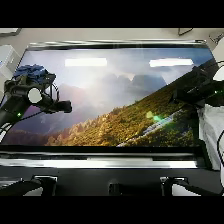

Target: Fold the clothes and pants, and hang the long-sleeved shirts on hangers.

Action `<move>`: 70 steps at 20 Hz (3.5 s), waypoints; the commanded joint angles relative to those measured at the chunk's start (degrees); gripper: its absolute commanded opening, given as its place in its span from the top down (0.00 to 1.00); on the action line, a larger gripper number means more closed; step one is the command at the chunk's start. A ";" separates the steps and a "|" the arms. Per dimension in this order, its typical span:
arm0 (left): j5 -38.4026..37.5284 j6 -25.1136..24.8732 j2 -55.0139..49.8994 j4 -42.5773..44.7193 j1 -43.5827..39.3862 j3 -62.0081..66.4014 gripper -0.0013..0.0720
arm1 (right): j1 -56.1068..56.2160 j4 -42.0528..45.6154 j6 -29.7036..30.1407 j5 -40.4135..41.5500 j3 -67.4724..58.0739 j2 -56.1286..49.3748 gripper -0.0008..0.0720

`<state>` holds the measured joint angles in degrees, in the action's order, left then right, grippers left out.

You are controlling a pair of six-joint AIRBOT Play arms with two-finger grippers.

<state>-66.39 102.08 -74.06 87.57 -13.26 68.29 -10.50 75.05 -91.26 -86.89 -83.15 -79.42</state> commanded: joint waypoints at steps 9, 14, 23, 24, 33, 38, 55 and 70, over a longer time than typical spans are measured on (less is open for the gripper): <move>0.02 -0.02 0.04 0.02 -0.04 -0.02 0.03 | 0.04 0.00 -0.02 -0.02 0.02 -0.04 0.08; 0.00 -0.02 0.04 0.02 -0.04 -0.02 0.03 | 0.07 -0.15 -0.02 0.31 0.02 -0.04 0.08; 12.66 0.02 -2.89 1.66 1.18 0.55 0.03 | 0.07 1.18 -0.09 7.85 0.02 -0.04 0.08; 14.99 0.22 -3.89 1.75 3.56 2.08 0.02 | 0.04 2.36 0.48 8.13 0.02 -0.07 0.08; 3.08 3.28 -21.42 -34.45 55.45 22.56 0.02 | 0.07 3.04 2.12 9.40 0.04 -0.07 0.08; 17.70 -0.96 -22.75 -31.67 58.71 14.25 0.02 | 0.07 0.39 2.10 11.67 0.22 -0.24 0.08; 32.70 -21.16 -33.31 -56.11 49.09 14.84 0.95 | 0.07 -6.21 -1.01 0.00 0.20 4.50 0.08; 31.65 -20.65 36.13 -41.42 4.55 -9.88 0.95 | 0.07 -2.14 0.59 0.57 0.17 14.01 0.08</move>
<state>-34.87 74.87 -46.59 43.62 3.92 67.96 -10.50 72.88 -91.68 -85.32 -82.96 -65.98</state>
